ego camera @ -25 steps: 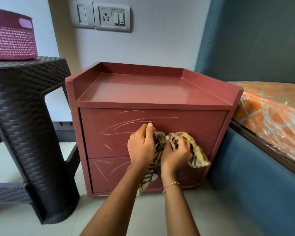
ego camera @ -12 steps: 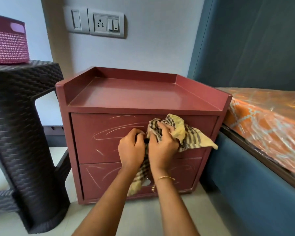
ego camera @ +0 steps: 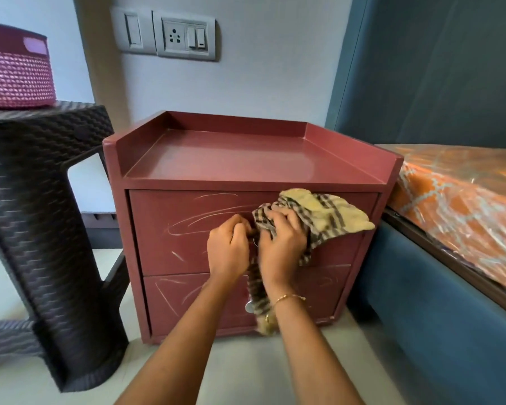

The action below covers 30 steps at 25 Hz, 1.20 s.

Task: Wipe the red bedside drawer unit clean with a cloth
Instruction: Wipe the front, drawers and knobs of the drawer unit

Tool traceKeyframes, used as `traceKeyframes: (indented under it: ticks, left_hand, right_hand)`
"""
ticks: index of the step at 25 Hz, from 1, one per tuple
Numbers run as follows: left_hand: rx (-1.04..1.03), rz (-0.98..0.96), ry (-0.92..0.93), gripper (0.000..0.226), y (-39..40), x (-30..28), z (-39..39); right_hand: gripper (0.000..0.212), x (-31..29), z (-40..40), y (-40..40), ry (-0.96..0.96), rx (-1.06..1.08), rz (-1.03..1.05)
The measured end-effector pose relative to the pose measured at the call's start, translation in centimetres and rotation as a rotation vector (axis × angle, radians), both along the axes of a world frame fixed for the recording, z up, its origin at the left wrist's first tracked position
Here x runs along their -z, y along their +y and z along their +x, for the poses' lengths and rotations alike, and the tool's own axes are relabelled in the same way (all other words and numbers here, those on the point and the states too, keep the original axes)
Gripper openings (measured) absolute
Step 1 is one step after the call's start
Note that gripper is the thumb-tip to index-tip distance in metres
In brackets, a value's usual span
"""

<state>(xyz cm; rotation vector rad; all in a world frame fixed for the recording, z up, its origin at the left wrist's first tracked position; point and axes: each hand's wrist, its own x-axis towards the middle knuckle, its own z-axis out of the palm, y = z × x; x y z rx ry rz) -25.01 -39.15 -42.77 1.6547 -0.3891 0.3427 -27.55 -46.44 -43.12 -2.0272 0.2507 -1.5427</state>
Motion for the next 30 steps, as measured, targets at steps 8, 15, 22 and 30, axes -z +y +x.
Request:
traceKeyframes:
  ticks: [8,15,22,30]
  left_hand:
    - [0.059,0.082,0.039,0.024,0.4,-0.5,0.1]
    - [0.013,0.121,-0.090,0.016,0.4,-0.1,0.4]
    - [0.078,0.132,-0.081,0.014,0.4,0.7,1.2]
    - [0.035,0.175,-0.193,0.013,0.5,0.2,0.6]
  right_hand:
    - [0.023,-2.0,-0.3,-5.2,-0.125,0.208,0.544]
    - [0.025,-1.1,0.6,-0.2,-0.001,-0.052,-0.036]
    - [0.034,-1.5,0.2,-10.6,-0.151,0.389,0.564]
    - [0.042,6.8,-0.5,-0.7,0.244,0.237,-0.007]
